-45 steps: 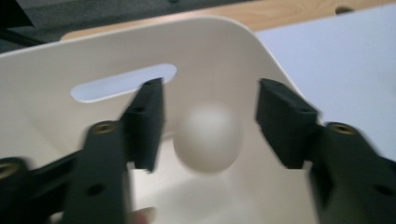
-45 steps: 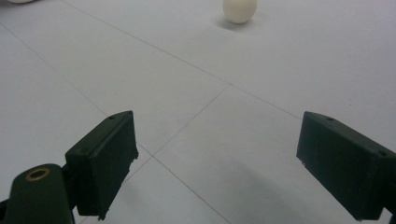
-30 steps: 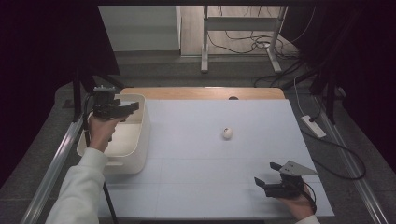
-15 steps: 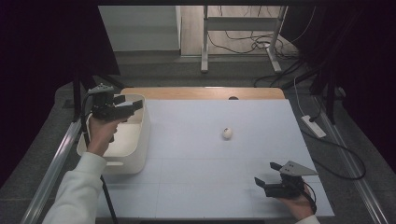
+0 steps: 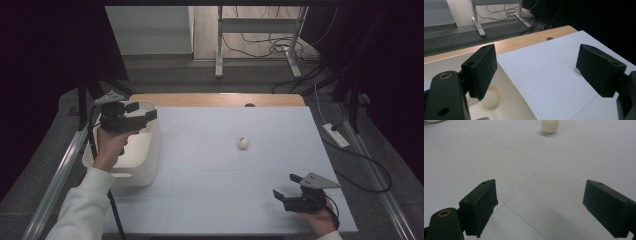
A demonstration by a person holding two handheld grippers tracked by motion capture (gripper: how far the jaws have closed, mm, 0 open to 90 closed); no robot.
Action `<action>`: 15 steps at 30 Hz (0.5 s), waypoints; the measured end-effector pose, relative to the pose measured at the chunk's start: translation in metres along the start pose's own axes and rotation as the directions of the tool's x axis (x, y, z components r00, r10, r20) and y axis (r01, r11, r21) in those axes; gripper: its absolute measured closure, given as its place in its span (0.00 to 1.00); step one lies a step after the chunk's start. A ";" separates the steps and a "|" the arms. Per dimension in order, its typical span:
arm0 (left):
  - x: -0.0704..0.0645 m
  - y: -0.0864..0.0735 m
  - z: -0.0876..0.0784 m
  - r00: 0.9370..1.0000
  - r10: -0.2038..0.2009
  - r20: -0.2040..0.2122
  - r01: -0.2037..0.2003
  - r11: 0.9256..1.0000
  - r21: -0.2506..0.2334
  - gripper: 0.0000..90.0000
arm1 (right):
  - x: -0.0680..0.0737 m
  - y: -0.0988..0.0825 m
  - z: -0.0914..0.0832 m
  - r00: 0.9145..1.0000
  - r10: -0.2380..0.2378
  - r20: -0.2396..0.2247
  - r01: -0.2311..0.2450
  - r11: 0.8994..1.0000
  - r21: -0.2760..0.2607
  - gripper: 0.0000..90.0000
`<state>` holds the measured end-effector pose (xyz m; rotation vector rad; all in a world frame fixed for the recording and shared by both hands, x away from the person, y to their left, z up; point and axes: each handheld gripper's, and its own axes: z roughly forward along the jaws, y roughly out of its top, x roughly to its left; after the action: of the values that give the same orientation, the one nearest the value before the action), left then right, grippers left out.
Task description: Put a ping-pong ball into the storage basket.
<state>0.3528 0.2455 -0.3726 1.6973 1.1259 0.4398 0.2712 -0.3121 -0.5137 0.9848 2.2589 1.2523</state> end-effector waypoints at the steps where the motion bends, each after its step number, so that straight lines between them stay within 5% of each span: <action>1: -0.001 0.000 0.000 1.000 0.002 0.005 -0.002 1.000 -0.001 0.20 | 0.000 0.000 0.000 1.000 0.001 -0.001 -0.001 1.000 -0.002 0.13; 15: -0.022 0.003 0.001 0.996 0.036 0.079 -0.034 0.999 -0.034 0.21 | 0.000 0.001 0.001 1.000 0.005 -0.004 -0.005 1.000 -0.001 0.13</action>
<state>0.3435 0.2262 -0.3659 1.6934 1.0277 0.4068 0.2723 -0.3116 -0.5136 0.9888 2.2598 1.2587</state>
